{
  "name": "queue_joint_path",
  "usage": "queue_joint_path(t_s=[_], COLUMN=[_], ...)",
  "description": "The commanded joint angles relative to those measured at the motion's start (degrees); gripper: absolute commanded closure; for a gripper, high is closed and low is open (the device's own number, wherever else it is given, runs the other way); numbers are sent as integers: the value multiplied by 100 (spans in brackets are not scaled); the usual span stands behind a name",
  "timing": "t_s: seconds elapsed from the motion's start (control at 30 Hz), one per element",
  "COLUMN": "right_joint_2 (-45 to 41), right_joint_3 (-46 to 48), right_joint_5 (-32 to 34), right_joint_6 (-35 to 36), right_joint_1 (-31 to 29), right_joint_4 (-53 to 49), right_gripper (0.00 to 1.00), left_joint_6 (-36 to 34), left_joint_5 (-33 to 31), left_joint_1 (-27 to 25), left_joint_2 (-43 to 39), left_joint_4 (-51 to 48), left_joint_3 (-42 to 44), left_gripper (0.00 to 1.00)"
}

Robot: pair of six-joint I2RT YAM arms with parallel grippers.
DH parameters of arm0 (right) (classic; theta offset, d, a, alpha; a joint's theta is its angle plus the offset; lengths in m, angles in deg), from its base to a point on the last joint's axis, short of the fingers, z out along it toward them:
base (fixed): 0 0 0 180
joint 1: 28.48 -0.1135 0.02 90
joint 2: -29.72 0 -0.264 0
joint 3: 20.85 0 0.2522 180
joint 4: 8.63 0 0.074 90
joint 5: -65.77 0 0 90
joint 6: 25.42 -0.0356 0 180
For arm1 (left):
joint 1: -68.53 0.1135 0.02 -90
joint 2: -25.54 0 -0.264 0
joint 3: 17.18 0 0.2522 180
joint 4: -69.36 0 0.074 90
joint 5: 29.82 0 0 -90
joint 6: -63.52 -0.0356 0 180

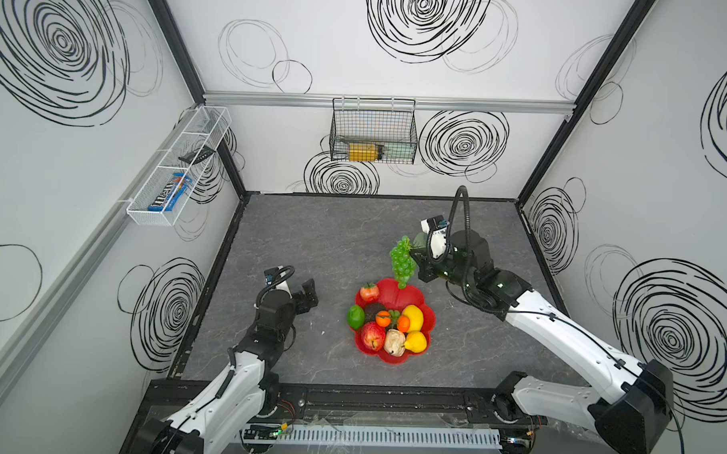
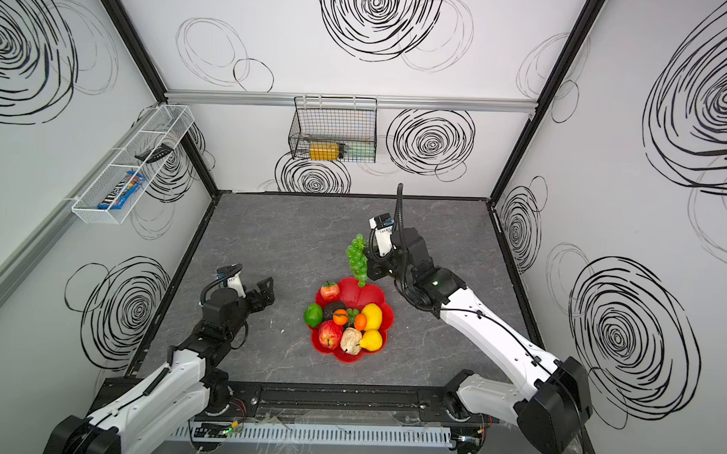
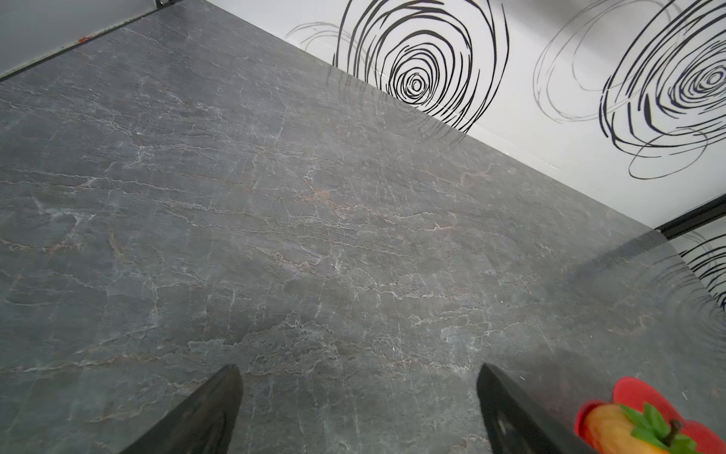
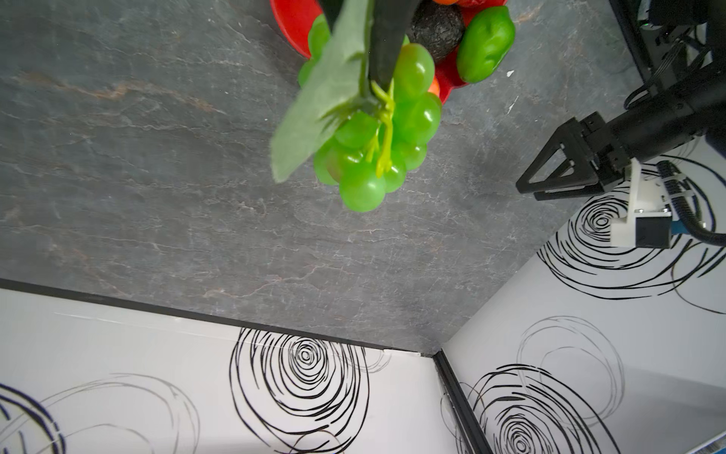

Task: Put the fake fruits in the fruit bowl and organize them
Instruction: 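Lift the grapes with the right gripper and carry them toward the bowl, then lower the grapes into the red bowl and open the right gripper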

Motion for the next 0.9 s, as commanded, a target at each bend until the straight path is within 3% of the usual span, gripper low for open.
queue_joint_path(t_s=[0.0, 0.87], right_joint_2=[61, 738], right_joint_3=[27, 508], right_joint_5=[31, 649], right_joint_6=[-153, -325], right_joint_1=[-169, -721], right_joint_4=[373, 766], right_gripper=[100, 100], left_joint_6=[78, 94], left_joint_5=[86, 168], left_joint_1=[67, 113], left_joint_2=[17, 36], left_joint_4=[295, 332], left_joint_3=[58, 76], left_gripper=[3, 3])
